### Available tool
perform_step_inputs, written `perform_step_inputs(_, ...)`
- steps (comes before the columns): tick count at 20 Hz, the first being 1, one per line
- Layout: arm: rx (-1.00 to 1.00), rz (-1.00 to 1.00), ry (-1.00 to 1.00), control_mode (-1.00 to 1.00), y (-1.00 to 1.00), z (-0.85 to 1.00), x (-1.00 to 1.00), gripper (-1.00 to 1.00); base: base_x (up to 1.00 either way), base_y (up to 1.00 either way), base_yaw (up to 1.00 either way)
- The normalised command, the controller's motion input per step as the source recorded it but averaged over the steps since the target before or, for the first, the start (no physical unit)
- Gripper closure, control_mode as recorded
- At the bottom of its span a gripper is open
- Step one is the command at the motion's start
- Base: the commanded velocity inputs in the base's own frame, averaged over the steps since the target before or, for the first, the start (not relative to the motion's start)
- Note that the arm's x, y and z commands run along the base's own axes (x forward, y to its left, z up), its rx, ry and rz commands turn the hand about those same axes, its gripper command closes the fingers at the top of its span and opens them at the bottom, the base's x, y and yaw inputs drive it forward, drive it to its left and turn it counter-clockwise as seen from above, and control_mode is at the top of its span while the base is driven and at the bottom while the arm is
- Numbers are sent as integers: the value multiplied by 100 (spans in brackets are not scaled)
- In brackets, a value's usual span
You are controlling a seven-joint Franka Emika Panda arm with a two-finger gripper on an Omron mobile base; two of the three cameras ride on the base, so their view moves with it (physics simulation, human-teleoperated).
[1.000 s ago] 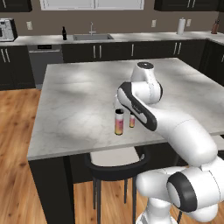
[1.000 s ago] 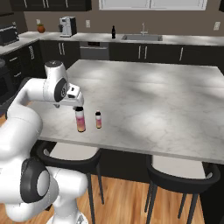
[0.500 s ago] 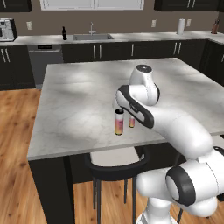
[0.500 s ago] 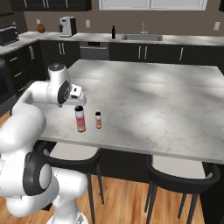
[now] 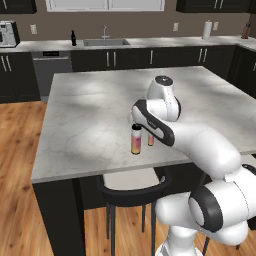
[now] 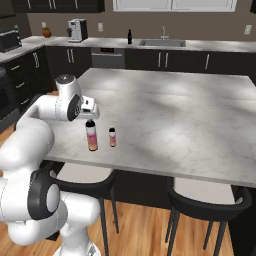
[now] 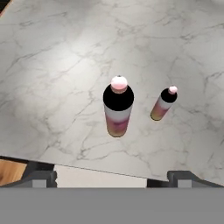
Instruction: Place the large bottle from the dining counter next to the other large bottle outside the sink, and place the small bottle from the dining counter next to the other small bottle inside the sink.
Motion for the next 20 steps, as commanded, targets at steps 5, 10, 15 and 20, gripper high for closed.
perform_step_inputs(5,0,1,-4,-100,0,-15,13,-100,0,0,0)
perform_step_inputs(10,0,1,-3,-100,0,-19,18,-100,0,0,0)
perform_step_inputs(15,0,0,-2,-100,0,-13,25,-100,0,0,0)
perform_step_inputs(20,0,0,-1,-100,0,-12,20,-100,0,0,0)
